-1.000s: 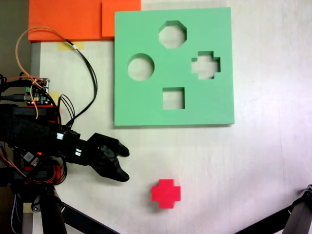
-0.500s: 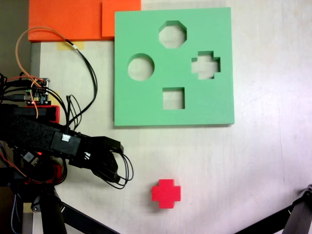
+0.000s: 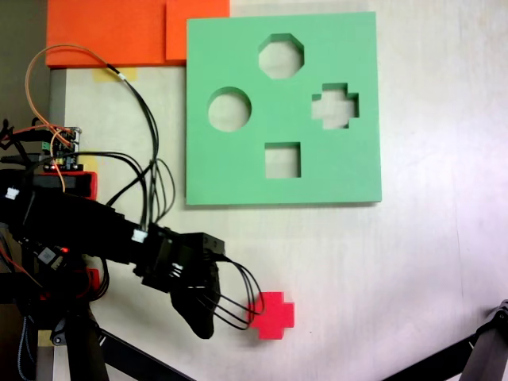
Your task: Put the cross columnar block into the corresponding hole
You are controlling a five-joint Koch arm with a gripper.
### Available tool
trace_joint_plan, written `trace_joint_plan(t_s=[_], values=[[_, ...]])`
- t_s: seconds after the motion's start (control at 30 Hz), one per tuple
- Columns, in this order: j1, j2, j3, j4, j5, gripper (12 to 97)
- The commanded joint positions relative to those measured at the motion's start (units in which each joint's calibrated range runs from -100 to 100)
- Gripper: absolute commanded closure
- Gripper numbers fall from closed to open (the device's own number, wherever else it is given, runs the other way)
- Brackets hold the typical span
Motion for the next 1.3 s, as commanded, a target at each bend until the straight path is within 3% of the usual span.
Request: trace_joint_plan(t_s=[0.0,0.33,1.13,1.27], values=[[-0.8,8.0,6.5,-1.4,-0.9,27.5],[-1.6,33.3,17.4,-1.9,-1.9,27.5],[-1.3,62.5,28.8,2.0,-1.9,28.5],[-1.3,62.8,28.8,2.1,-1.9,43.4]])
